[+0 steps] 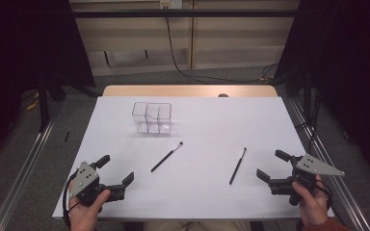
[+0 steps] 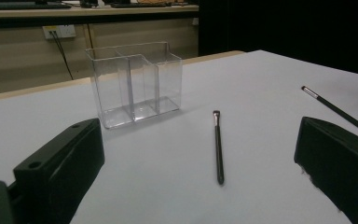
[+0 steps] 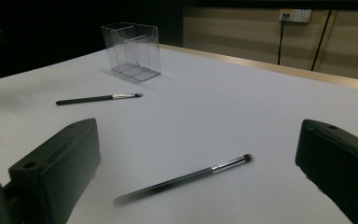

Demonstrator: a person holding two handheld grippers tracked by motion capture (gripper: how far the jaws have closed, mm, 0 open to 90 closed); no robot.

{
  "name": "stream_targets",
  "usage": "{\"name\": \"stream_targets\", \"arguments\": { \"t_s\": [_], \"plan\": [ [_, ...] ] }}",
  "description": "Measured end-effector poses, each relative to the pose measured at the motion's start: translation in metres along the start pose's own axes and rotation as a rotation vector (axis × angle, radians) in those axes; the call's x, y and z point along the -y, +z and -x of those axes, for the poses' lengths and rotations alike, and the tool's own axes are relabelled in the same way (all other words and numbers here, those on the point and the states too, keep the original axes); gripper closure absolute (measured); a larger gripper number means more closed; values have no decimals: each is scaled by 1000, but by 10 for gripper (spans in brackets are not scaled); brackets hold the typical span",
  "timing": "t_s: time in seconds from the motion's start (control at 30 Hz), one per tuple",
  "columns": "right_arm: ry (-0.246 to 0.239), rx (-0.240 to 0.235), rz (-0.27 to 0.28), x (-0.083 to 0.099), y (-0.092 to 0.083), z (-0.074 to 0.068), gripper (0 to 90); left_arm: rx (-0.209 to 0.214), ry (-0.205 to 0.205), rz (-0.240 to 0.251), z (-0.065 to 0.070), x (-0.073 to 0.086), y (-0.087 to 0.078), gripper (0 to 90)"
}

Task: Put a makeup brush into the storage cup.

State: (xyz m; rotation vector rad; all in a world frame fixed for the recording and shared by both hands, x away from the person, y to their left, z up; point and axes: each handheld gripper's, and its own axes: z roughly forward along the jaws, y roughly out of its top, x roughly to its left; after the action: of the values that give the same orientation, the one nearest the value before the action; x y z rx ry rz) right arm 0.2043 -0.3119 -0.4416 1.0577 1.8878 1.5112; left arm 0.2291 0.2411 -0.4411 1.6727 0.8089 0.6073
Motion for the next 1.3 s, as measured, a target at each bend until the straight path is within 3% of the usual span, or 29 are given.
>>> {"name": "stream_targets", "arguments": {
  "t_s": [0.27,0.67,0.77,0.87,1.07,1.3],
  "plan": [
    [4,-7,4,-1,1,0,0,-3,2,-8,1,0,-1,16],
    [-7,-18,3,-1,0,-3,0,54,9,-9,10,-5,6,15],
    [-4,-13,3,-1,-1,-3,0,72,8,-16,13,-7,11,20],
    [-12,-14,-5,0,-1,-4,0,109,31,-16,16,-12,19,22],
    [-3,-20,-14,2,1,-2,0,114,40,-22,15,-18,31,22],
    [11,-31,3,1,1,1,0,111,63,-28,13,-29,55,22]
  ]
}}
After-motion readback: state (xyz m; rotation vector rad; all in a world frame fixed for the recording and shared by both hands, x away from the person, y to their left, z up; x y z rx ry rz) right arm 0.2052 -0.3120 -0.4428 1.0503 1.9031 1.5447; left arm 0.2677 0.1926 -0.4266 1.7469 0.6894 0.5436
